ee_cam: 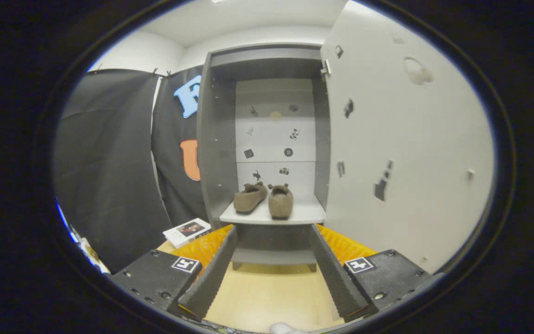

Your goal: Open the shoe cabinet door, grab the shoes and put them into the shoe cabinet, then close the shoe cabinet door.

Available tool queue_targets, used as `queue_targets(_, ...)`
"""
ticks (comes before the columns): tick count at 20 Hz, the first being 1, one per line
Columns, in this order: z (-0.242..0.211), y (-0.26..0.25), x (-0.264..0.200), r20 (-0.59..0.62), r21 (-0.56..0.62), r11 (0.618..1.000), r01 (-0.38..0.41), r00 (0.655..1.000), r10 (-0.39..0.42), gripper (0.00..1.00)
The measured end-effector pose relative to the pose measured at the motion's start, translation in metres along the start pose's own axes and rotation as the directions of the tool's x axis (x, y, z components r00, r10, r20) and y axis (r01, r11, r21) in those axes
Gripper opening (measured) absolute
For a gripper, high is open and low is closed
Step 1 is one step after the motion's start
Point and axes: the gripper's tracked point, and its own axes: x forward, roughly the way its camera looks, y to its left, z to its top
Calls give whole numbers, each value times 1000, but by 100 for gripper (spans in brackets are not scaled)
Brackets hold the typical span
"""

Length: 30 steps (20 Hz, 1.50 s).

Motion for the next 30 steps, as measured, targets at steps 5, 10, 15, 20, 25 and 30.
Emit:
queue_targets(5, -15, -56, -97, -11, 16, 998, 62, 998, -61, 99)
queue_targets(10, -6, -127, -147, 42, 53, 991, 126, 991, -128, 99)
queue_targets(15, 9, -212, -159, 83, 61, 984, 165, 982, -170, 99)
queue_targets(20, 24, -257, -130, 88, 61, 993, 105, 990, -110, 99)
queue_targets(25, 39, -249, -84, 85, 53, 996, -66, 995, 61, 99)
queue_targets(30, 47, -232, -66, 70, 36, 985, -168, 984, 166, 97)
